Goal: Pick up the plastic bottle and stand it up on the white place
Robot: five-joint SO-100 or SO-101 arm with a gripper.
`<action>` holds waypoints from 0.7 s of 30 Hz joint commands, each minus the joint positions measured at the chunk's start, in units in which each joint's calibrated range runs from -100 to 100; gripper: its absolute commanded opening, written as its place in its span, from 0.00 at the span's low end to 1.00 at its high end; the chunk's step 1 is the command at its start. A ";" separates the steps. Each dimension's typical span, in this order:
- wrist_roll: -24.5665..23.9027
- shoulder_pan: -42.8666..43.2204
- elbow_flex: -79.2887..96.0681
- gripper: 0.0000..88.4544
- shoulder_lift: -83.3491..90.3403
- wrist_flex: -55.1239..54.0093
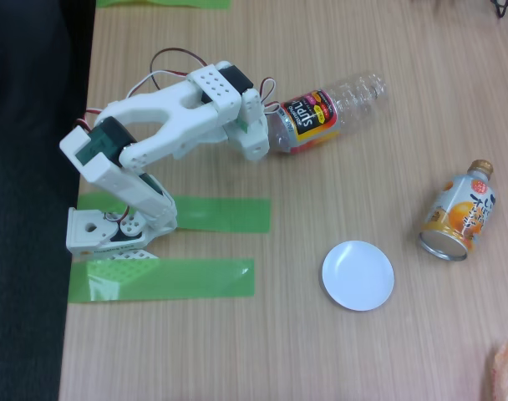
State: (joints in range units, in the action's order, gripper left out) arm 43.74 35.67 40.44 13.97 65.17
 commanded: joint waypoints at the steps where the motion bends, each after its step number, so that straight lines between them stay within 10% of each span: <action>1: 0.21 0.18 0.25 0.26 -0.16 -1.82; 21: 0.26 0.33 6.23 0.26 -0.16 -9.20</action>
State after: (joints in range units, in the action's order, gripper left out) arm 43.80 35.60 46.68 13.97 56.84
